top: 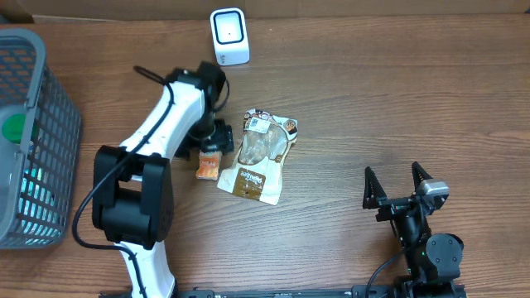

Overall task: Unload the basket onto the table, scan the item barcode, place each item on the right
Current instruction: 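Carry the orange Kleenex pack out and set it beside the bread bag, then reach the left gripper into the basket and grasp the green wipes pack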

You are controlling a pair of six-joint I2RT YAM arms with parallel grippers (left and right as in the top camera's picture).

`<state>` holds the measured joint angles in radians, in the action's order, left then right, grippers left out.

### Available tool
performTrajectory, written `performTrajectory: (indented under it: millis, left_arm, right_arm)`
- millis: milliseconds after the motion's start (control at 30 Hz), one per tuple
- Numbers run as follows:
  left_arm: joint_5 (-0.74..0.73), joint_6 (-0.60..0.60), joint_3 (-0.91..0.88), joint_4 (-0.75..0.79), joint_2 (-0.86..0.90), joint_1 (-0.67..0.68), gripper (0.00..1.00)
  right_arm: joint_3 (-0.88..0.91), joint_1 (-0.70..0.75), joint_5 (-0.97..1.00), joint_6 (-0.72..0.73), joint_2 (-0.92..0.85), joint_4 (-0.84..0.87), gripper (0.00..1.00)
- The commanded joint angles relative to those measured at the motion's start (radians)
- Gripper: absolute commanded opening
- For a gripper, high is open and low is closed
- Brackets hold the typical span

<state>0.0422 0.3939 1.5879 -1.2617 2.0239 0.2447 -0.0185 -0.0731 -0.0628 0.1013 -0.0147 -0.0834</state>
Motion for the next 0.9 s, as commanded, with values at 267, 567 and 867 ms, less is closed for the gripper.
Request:
performTrajectory:
  millis: [267, 567, 867]
  left_arm:
    - [0.045, 0.041, 0.629, -0.322, -0.206, -0.159, 0.87]
    - [0.111, 0.04, 0.699, -0.414, -0.417, -0.557, 1.0]
    - [-0.07, 0.041, 0.607, -0.398, -0.386, -1.054, 1.0]
  right_arm:
    - [0.011, -0.005, 0.01, 0.002, 0.012, 0.004, 1.0]
    - [0.011, -0.005, 0.01, 0.002, 0.012, 0.004, 1.0]
    - [0.011, -0.005, 0.01, 0.002, 0.012, 0.004, 1.0]
